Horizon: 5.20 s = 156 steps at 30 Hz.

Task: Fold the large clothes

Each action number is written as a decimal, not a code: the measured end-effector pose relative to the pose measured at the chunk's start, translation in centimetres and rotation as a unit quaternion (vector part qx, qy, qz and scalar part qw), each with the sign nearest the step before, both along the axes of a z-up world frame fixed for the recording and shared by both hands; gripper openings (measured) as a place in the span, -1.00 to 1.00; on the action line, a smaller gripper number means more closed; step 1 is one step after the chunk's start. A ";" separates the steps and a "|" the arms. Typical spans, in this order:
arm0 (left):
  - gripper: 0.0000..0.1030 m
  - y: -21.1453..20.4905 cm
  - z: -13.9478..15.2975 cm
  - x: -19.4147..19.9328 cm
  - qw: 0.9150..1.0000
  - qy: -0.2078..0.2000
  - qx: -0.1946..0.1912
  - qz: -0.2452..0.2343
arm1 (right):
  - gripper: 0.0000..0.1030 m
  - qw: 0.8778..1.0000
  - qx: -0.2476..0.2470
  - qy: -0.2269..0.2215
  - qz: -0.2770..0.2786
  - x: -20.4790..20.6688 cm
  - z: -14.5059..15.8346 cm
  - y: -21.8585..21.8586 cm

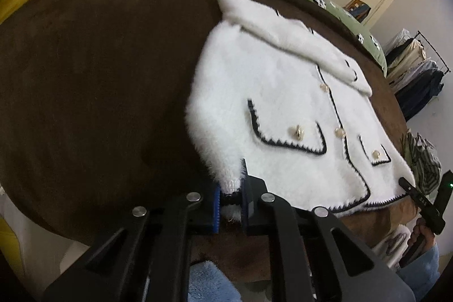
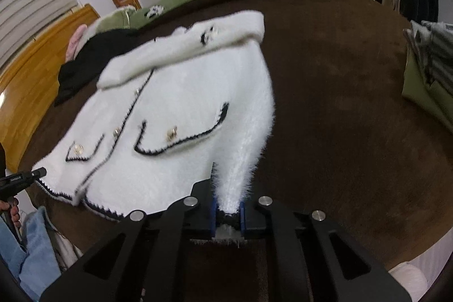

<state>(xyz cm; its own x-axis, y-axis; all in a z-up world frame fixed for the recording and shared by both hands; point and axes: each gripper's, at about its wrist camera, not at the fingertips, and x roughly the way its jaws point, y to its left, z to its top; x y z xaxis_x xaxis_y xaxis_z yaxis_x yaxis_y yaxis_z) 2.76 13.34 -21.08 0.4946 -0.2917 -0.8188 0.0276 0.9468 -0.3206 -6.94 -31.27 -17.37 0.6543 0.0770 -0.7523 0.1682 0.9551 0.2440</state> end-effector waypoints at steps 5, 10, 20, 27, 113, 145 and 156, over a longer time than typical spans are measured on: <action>-0.75 -0.4 2.7 0.1 0.999 -0.032 0.028 0.005 | -0.80 1.000 0.002 -0.012 -0.018 0.2 1.9 -0.2; -0.75 -0.4 5.2 0.7 0.998 -0.055 0.030 0.013 | -0.80 0.999 -0.007 -0.040 -0.025 0.7 4.6 0.0; -0.75 -1.8 10.2 3.7 0.993 -0.107 0.046 0.033 | -0.80 0.996 -0.042 -0.083 -0.006 4.3 10.5 1.1; -0.74 -2.5 13.2 7.1 0.988 -0.133 0.060 0.044 | -0.81 0.993 -0.062 -0.105 -0.006 8.4 13.6 0.7; 0.89 -14.1 -3.3 37.2 0.985 -0.048 0.163 -0.017 | 0.71 0.988 -0.142 0.043 0.045 42.5 -4.4 2.4; 0.87 -14.7 -2.2 37.1 0.985 -0.078 0.153 -0.009 | 0.81 0.988 -0.147 -0.041 0.036 41.4 -1.2 0.5; 0.87 -16.7 0.7 31.9 0.983 -0.096 0.149 -0.041 | 0.81 0.988 -0.138 -0.065 0.025 34.9 2.2 -0.9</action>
<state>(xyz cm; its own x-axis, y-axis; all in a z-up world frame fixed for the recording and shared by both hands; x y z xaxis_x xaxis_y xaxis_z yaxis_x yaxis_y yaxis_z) 34.61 -3.41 -20.39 0.6335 -0.0979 -0.7675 0.1414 0.9899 -0.0095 27.93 -32.15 -15.16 0.7473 -0.0849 -0.6590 0.1031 0.9946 -0.0112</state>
